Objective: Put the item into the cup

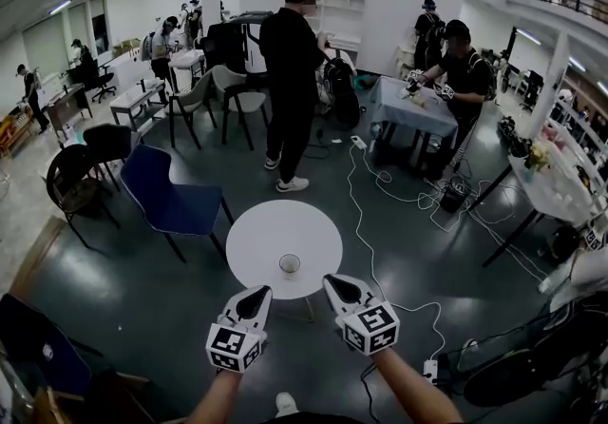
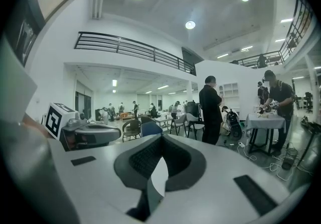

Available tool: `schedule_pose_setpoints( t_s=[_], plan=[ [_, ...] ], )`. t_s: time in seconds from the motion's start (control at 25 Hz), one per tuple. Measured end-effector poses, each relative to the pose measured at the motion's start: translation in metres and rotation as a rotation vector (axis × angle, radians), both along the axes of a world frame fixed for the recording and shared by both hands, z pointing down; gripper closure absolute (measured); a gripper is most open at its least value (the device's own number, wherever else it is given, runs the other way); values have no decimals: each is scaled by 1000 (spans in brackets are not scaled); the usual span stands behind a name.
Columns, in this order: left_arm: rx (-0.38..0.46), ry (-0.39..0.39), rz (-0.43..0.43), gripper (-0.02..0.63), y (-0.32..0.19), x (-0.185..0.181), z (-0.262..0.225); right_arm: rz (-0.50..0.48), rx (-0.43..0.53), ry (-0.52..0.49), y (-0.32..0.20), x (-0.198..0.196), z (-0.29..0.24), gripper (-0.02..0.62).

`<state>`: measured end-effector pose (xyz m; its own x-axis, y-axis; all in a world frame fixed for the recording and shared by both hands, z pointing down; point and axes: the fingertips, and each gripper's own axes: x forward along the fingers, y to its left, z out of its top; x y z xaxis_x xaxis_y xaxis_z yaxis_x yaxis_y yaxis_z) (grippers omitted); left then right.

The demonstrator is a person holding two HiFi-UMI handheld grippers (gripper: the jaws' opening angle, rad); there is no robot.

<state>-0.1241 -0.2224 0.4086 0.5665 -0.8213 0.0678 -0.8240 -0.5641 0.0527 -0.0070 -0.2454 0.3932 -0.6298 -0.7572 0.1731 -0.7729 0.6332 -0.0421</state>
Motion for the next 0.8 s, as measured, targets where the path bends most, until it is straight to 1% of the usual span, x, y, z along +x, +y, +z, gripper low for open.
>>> schedule_pose_setpoints(
  t_s=[0.08, 0.2, 0.44, 0.8],
  plan=[
    [-1, -7, 0, 591, 10, 12, -4, -1, -2, -5, 10, 11, -4, 577],
    [3, 13, 10, 591, 26, 30, -15, -4, 2, -13, 25, 27, -11, 577],
    [5, 3, -10, 591, 63, 40, -22, -31, 11, -20, 63, 38, -22, 577],
    [1, -19, -24, 591, 120, 74, -30, -42, 17, -49, 117, 75, -34, 577]
  ],
)
